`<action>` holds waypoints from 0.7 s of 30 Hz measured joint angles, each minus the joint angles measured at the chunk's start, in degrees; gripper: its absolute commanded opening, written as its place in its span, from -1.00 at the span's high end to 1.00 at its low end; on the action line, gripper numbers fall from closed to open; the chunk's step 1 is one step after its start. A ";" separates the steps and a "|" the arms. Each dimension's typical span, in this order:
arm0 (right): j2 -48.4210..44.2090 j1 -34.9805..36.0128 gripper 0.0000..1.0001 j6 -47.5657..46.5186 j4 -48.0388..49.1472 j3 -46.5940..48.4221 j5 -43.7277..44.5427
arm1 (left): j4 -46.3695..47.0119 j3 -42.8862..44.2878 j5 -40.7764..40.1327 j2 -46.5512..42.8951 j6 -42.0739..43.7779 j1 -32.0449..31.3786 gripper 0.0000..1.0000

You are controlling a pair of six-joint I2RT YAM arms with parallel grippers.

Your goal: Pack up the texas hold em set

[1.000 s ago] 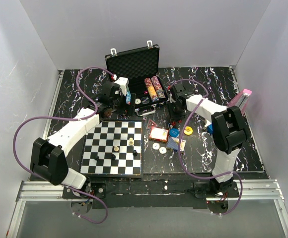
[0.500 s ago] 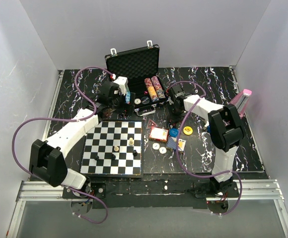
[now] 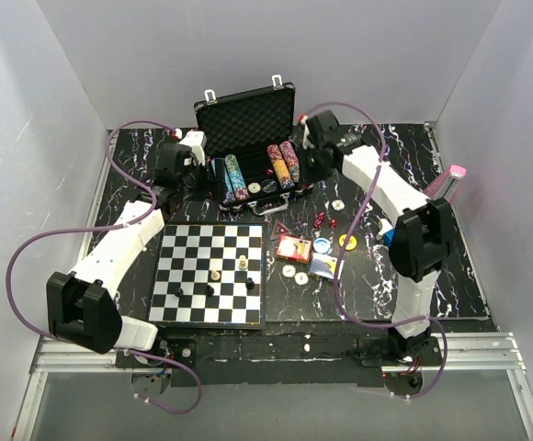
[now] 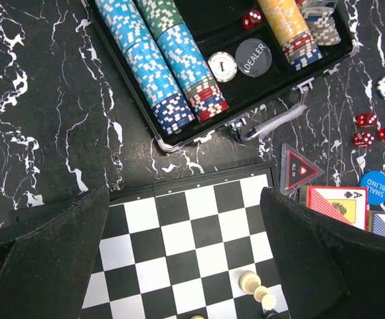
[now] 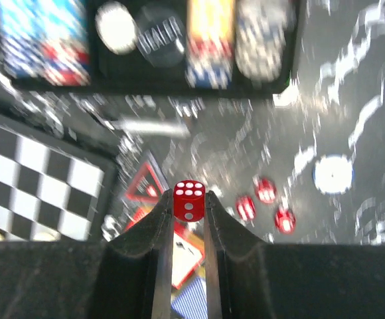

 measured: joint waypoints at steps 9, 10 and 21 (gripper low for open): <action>20.20 0.96 0.97 0.57 -2.67 32.48 -4.55 | 0.66 0.00 1.36 -1.31 -0.28 0.09 -0.97; 21.57 0.98 0.97 0.66 -2.64 33.46 -4.90 | 0.83 0.00 1.46 -1.29 -0.37 0.09 -0.96; 27.39 1.14 0.97 2.03 4.59 32.79 -7.52 | 2.10 0.66 1.75 5.95 -6.21 2.82 -0.71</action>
